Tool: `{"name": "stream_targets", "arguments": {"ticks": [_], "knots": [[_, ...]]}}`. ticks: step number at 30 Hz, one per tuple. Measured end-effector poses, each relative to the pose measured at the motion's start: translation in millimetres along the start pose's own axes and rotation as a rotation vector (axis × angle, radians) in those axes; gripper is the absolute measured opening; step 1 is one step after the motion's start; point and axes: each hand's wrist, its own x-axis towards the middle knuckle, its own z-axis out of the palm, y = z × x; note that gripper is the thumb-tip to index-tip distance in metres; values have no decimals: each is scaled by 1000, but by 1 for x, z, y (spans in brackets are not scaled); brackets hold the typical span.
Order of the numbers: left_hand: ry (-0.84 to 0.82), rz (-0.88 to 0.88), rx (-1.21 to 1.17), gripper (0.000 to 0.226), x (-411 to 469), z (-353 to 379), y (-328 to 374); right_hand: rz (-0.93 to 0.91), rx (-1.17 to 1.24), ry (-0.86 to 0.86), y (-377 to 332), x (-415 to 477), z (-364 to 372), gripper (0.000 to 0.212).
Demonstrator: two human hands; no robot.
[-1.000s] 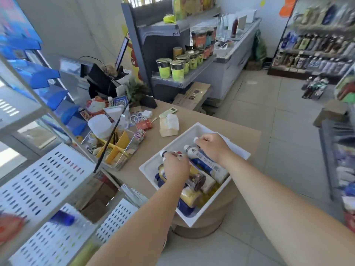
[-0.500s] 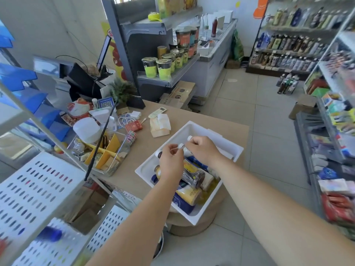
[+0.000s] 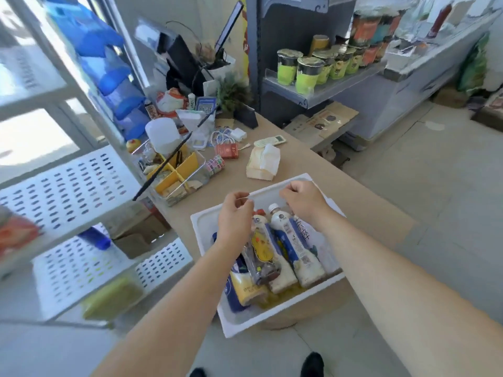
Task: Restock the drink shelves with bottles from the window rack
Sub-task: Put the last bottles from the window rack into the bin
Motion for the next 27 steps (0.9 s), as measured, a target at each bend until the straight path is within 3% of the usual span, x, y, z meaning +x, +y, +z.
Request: {"name": "stream_targets", "arguments": {"ticks": [4,11,20,23,24,27], "knots": [[176,-20,0,11,-10,-3,-5,-74,-89,-86,13,17,-26,17],[290,-14,-49,10,-36,3,-11,-75,-104,-248,23,14,-27,15],[348,-26,89,27,-63,-13,-35,-98,-246,-211,59,10,-50,32],[473,-93,228,38,-63,-24,-46,-119,-356,-112,66,16,-61,15],[493,-148,291,43,-61,-28,-51,-107,-406,-96,69,19,-66,18],[412,-356,330,48,-60,-37,-64,-10,-659,-35,87,27,-78,55]]}}
